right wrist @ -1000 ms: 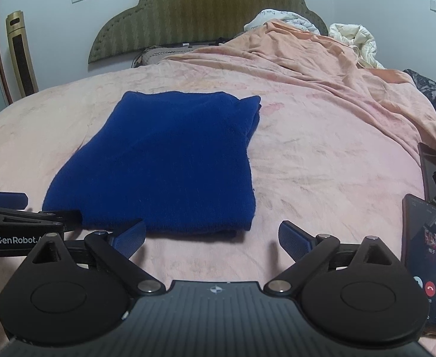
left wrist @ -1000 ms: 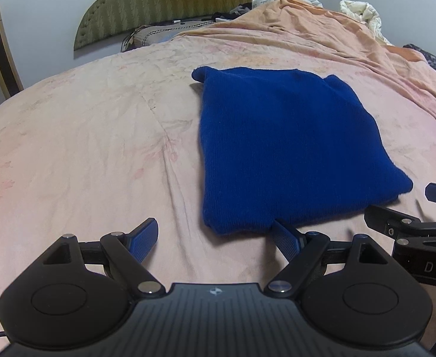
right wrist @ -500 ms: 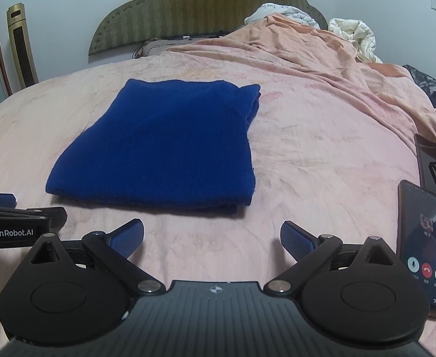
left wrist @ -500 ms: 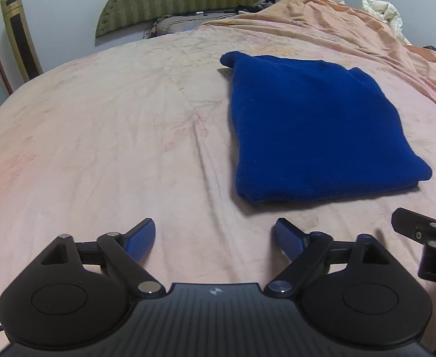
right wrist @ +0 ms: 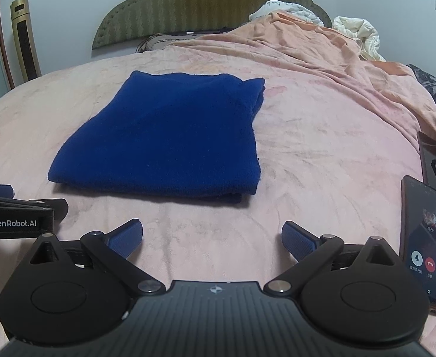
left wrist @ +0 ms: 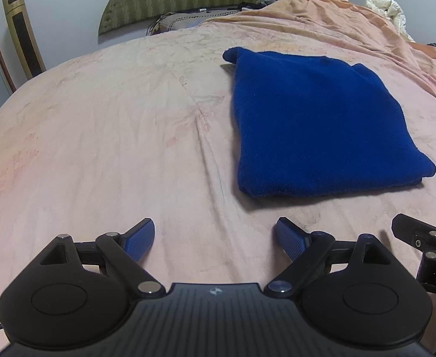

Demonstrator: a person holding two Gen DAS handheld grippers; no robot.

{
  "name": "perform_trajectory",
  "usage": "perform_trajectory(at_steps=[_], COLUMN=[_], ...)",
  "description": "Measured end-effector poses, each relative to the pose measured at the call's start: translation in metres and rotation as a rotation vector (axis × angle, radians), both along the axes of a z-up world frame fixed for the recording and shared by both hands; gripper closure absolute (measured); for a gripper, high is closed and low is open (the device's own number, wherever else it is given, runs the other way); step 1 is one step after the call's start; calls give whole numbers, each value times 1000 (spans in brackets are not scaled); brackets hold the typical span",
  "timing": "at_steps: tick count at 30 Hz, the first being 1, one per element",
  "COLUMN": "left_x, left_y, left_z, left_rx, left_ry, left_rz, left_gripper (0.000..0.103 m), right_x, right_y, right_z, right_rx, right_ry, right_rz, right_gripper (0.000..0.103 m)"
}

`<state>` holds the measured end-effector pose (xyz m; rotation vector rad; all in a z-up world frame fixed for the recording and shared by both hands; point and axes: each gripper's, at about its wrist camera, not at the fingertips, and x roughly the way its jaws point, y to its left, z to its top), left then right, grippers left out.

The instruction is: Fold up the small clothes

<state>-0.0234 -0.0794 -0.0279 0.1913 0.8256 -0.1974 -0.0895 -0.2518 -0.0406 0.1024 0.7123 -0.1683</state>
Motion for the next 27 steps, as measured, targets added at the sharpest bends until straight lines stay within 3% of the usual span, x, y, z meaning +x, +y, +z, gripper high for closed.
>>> perform_trajectory(at_steps=[27], left_x=[-3], left_y=[-3], left_z=[1], left_rx=[-3], left_ry=[14], left_rz=[-2], left_gripper=[13], right_x=[-4], right_y=[1], right_z=[2], right_rx=[-4], right_ry=[-10], right_rz=[1], right_gripper=[2])
